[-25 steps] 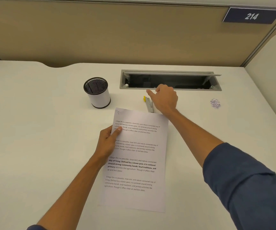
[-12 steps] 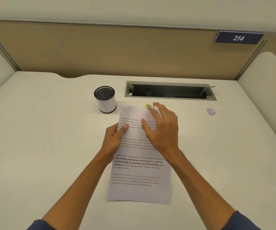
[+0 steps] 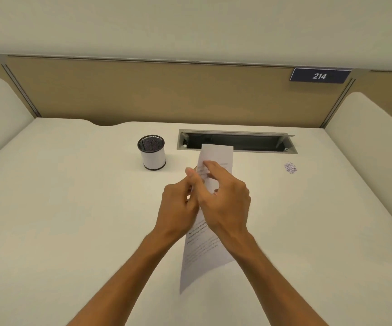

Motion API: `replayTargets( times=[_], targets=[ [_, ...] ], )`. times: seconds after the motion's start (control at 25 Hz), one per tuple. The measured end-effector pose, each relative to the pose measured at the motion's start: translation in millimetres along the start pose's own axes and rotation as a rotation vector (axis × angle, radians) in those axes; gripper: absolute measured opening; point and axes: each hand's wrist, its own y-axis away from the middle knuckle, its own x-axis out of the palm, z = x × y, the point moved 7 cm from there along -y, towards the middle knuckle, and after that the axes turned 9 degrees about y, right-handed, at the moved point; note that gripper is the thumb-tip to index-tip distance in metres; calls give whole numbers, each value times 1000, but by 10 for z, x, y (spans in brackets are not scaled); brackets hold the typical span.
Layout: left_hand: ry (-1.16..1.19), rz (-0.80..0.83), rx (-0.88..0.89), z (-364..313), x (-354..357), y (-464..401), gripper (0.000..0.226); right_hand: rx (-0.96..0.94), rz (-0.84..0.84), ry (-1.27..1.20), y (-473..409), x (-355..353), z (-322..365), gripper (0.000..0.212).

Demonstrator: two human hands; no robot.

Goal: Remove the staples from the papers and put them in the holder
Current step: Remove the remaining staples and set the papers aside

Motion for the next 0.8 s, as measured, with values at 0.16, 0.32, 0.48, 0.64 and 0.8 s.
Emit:
replayTargets(
  times=[0.16, 0.32, 0.48, 0.64, 0.8],
  targets=[
    [-255, 15, 190, -294, 98, 187, 58, 80, -97, -148, 85, -243, 40, 41],
    [-388, 23, 365, -556, 63, 308, 75, 126, -111, -390, 113, -536, 78, 11],
    [-286, 1, 332, -602, -144, 250, 80, 182, 29, -675, 64, -744, 103, 17],
    [119, -184, -8, -350, -460, 68, 75, 227, 165, -812, 75, -816, 112, 18],
    [658, -99, -287, -87, -425, 35, 42, 285, 224, -912, 88, -831, 58, 18]
  ],
)
